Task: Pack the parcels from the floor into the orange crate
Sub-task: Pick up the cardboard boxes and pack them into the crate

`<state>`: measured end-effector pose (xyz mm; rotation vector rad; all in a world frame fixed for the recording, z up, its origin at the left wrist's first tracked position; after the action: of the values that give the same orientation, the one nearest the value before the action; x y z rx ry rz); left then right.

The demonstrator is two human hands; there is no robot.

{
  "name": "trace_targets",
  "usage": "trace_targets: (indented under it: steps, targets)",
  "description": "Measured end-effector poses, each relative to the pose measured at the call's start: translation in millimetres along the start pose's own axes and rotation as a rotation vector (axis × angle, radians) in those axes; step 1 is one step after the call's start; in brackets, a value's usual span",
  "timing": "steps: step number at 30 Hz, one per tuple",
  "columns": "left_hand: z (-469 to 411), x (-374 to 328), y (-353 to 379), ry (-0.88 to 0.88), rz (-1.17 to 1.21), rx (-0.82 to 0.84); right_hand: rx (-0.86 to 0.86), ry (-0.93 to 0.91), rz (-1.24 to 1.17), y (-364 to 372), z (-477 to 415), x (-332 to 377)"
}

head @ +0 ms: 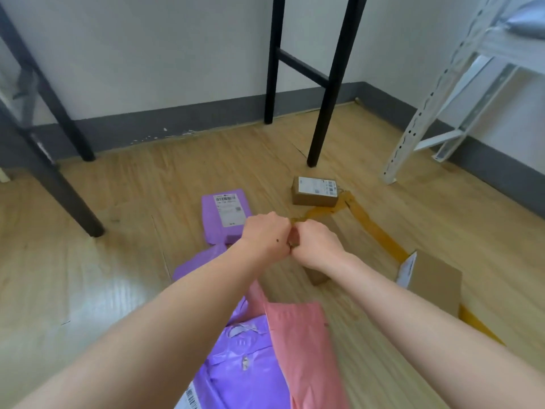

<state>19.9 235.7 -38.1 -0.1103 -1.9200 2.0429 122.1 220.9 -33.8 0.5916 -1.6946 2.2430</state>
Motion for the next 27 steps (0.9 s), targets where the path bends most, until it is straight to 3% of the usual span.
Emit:
trace_targets:
  steps: [4, 8, 12, 18, 23, 27]
  targets:
    - [-14, 13, 18, 0.003, 0.04, 0.062, 0.03, 0.049, 0.01, 0, -25, 10]
    - [-20, 33, -12, 0.098, 0.019, 0.018, -0.001, 0.09, -0.011, -18, -34, 40]
    - [-33, 44, -42, 0.077, 0.094, -0.01, -0.071, 0.127, -0.087, -37, -44, 45]
    - [-72, 12, -8, -0.09, 0.396, -0.052, -0.14, 0.147, -0.078, -31, -76, -21]
    - [-85, -18, 61, -0.102, 0.464, -0.18, -0.158, 0.156, -0.061, 5, -119, -78]
    - [-104, -23, 92, -0.093, 0.593, -0.171, -0.175, 0.068, -0.004, 14, -160, -98]
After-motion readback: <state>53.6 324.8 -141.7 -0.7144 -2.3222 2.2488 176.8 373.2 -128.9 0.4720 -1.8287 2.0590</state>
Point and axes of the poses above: each hand's wrist, its own z-axis away from the middle knuckle, its own y-axis out of the palm, x = y × z, the point moved 2 cm from there along -z, towards the middle knuckle, and after that the axes turned 12 degrees about -z, right-handed, at the moved point
